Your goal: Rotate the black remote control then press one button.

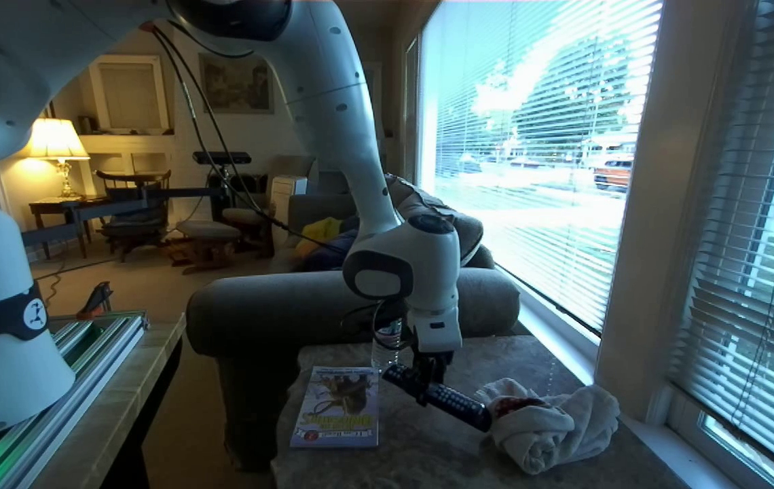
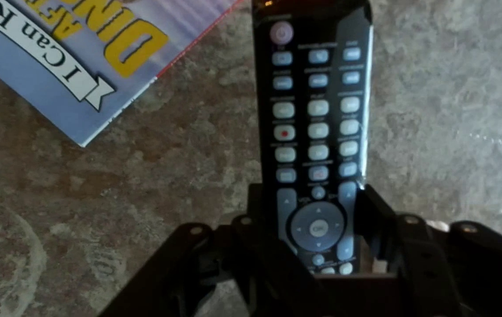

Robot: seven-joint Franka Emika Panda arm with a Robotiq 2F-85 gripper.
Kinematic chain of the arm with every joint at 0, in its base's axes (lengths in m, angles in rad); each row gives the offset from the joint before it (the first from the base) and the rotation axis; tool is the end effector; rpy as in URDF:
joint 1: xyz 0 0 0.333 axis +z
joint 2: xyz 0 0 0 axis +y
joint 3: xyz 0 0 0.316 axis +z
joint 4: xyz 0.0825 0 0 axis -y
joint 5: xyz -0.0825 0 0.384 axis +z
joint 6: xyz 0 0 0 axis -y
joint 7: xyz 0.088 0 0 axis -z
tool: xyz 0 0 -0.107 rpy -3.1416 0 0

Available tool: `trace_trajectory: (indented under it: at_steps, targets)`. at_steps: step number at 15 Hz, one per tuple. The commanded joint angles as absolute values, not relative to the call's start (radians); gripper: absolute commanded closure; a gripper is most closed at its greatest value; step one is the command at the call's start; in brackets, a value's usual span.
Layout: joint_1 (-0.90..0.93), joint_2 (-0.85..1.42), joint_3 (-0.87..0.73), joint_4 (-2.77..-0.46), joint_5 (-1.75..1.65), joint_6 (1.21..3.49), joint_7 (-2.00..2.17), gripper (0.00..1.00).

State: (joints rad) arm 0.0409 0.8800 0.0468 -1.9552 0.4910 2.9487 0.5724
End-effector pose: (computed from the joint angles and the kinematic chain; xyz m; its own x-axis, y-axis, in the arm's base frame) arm 0.5829 0.0211 0.0302 0.5587 -0.8283 -0.0422 -0.8197 -0.5438 -0.1800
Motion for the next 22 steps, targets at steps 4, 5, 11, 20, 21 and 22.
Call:
trace_trajectory:
  at_steps: [4,5,11,20,21,22]
  targets:
    - [0.047,0.881,0.038,-1.954,0.493,2.947,0.577,0.46]
    - [0.047,0.881,0.038,-1.954,0.493,2.947,0.576,0.71]
    - [0.17,0.955,-0.059,-1.911,0.565,3.106,0.892,0.71]
    - [0.377,1.024,-0.302,-1.83,0.437,2.707,1.482,0.71]
    - [0.342,1.016,-0.269,-1.813,0.43,2.658,1.509,0.71]
    - [0.312,1.011,-0.24,-1.797,0.428,2.621,1.536,0.71]
